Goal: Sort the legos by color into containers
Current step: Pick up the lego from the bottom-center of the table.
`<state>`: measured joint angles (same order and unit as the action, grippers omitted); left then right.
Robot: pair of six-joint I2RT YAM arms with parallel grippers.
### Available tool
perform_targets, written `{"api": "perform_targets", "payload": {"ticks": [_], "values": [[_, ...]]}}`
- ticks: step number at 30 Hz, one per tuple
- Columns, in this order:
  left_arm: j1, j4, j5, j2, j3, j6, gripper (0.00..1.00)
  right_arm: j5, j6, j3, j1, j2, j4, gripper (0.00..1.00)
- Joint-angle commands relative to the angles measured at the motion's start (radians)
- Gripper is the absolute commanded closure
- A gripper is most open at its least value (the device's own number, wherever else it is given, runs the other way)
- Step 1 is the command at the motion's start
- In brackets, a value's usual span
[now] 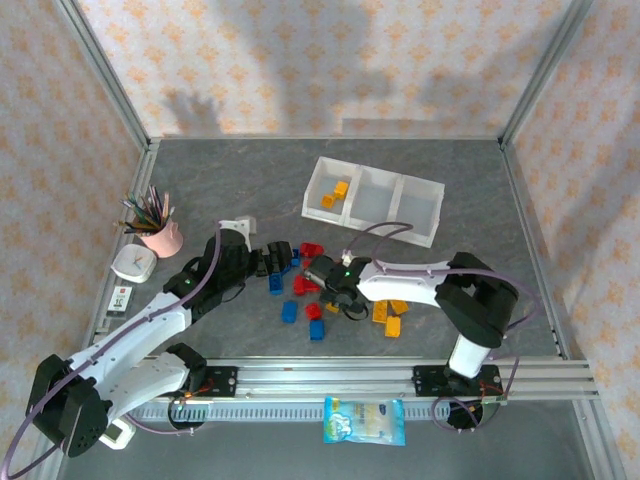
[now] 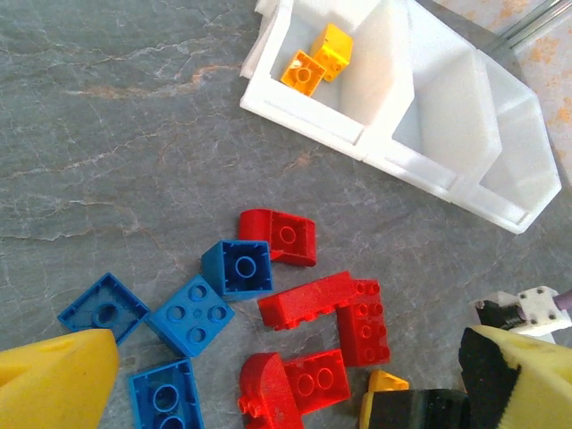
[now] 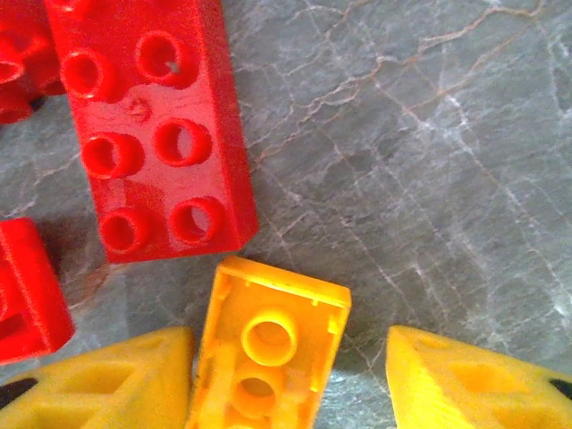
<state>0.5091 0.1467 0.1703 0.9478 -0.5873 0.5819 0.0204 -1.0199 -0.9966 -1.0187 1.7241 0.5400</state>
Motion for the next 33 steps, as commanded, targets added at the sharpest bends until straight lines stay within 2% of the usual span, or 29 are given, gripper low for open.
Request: {"api": "perform_targets", "payload": {"ticks": [1,13,20,26,33], "values": [[0.005,0.028,-0.028,-0.018,-0.011,-0.001,0.01,0.026,0.018,-0.017,-0.010,0.036,0.019,0.49],[0.005,0.033,-0.007,-0.017,-0.018,-0.001,0.01,0.044,0.072,-0.014,-0.008,0.011,0.015,0.67],[0.006,0.038,0.003,-0.022,-0.037,-0.002,0.01,0.107,0.118,-0.024,0.014,-0.077,0.055,0.68],[0.006,0.016,0.018,-0.006,-0.066,-0.001,0.01,0.162,0.241,-0.078,0.095,-0.161,0.065,0.68],[0.005,0.032,-0.022,0.019,-0.124,-0.001,0.01,0.175,0.464,-0.287,0.192,-0.062,0.019,0.68]]}}
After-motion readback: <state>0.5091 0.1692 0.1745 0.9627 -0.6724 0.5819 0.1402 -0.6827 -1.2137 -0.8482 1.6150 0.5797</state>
